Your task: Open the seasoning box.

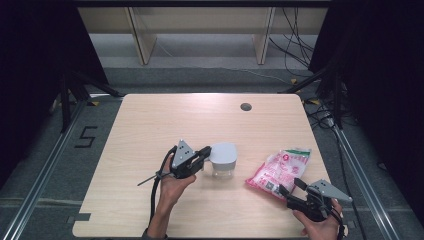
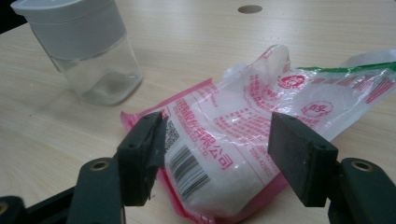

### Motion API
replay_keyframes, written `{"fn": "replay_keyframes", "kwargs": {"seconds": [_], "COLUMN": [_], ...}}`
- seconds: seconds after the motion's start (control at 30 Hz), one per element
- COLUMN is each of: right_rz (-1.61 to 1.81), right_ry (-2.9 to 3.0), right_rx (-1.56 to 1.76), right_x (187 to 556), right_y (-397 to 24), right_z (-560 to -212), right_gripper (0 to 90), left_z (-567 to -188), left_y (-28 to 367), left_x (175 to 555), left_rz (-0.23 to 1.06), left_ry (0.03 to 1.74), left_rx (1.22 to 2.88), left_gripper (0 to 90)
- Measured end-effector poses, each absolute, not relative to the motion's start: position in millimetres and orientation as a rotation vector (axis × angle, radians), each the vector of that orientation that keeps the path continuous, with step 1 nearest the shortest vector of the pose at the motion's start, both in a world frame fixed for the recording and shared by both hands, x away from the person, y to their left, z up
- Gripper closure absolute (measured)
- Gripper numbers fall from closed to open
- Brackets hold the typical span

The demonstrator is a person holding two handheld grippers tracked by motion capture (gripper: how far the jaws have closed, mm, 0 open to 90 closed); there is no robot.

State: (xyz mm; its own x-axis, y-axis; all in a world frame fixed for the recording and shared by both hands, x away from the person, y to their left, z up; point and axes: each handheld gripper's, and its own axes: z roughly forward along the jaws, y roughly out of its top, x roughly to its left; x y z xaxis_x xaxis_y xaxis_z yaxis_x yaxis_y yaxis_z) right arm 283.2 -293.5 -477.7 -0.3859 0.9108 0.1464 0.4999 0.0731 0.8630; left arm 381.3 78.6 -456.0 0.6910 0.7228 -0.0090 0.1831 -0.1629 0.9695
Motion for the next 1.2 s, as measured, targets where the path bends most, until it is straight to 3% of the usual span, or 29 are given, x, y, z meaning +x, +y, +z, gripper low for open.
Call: {"fn": "replay_keyframes", "kwargs": {"seconds": [0.57,0.9,1.2], "right_rz": [1.291,1.309,1.288], "right_ry": [2.071,2.119,2.168], "right_rx": [1.196,1.089,0.980], "right_x": [306.5,327.1,338.0], "right_y": [-240.7,-215.0,-205.0], "right_z": [-477.4,-472.4,-469.2], "right_gripper": [37.7,42.4,55.2], "left_z": [-457.5,-457.9,-458.0], "left_y": [78.7,79.9,82.1], "left_x": [381.0,381.6,381.5], "left_rz": [0.556,0.554,0.564], "left_ry": [0.744,0.734,0.716], "left_rx": [1.685,1.683,1.700], "left_gripper": [87.9,87.4,87.3]}}
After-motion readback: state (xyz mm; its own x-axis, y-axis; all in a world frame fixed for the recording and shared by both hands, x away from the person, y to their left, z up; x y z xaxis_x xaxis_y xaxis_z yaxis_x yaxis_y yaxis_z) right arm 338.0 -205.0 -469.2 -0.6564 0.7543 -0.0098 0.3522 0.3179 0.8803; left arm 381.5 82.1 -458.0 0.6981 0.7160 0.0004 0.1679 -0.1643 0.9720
